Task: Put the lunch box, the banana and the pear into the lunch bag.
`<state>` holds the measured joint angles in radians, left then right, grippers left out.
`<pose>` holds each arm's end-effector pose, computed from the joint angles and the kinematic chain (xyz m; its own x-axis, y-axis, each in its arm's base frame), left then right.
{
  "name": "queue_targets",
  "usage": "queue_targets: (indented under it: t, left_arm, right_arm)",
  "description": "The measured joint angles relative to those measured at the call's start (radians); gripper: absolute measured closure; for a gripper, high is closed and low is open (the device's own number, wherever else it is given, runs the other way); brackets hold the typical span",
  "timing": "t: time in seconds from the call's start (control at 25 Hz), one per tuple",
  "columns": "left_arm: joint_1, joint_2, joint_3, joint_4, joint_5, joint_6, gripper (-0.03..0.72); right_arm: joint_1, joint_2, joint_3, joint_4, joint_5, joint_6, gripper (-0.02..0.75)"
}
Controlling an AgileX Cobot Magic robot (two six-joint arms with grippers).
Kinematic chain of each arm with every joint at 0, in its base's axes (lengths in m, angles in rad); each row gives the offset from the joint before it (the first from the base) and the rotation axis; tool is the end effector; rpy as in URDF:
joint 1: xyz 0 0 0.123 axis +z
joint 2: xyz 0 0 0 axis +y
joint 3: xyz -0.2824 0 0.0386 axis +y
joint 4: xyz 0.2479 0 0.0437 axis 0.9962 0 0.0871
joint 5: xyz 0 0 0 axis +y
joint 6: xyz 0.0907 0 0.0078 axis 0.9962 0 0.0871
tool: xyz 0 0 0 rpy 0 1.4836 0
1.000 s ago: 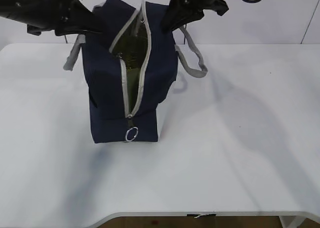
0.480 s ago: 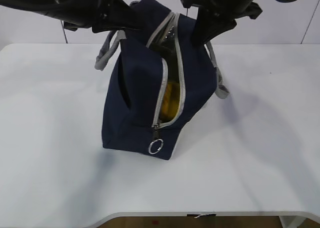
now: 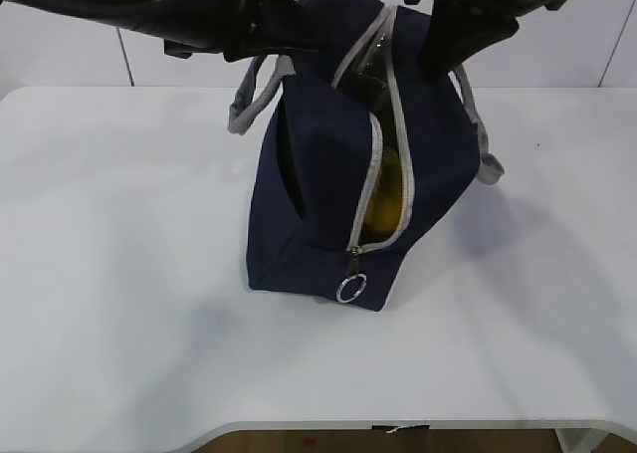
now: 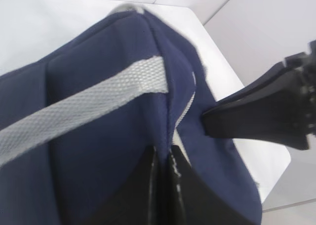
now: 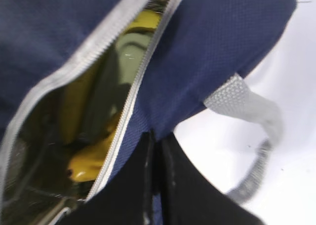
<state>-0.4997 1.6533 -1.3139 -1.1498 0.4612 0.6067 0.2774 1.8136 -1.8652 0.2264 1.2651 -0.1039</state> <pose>0.3200 -0.2169 0.3235 -0.7007 -0.1170 -0.7038 0.4813 0.6507 -0.5873 0.3692 0.1254 0.3642 -0.8523 -0.2779 -0.4432 -0.3872 0.9048 0.1773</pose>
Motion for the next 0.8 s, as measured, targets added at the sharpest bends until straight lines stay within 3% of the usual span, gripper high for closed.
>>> queue_targets:
  t: [0.8]
  left_arm:
    - [-0.023, 0.070, 0.000, -0.107, -0.035, 0.000, 0.693]
  right_arm:
    - [-0.012, -0.039, 0.020, -0.095, 0.005, 0.000, 0.730]
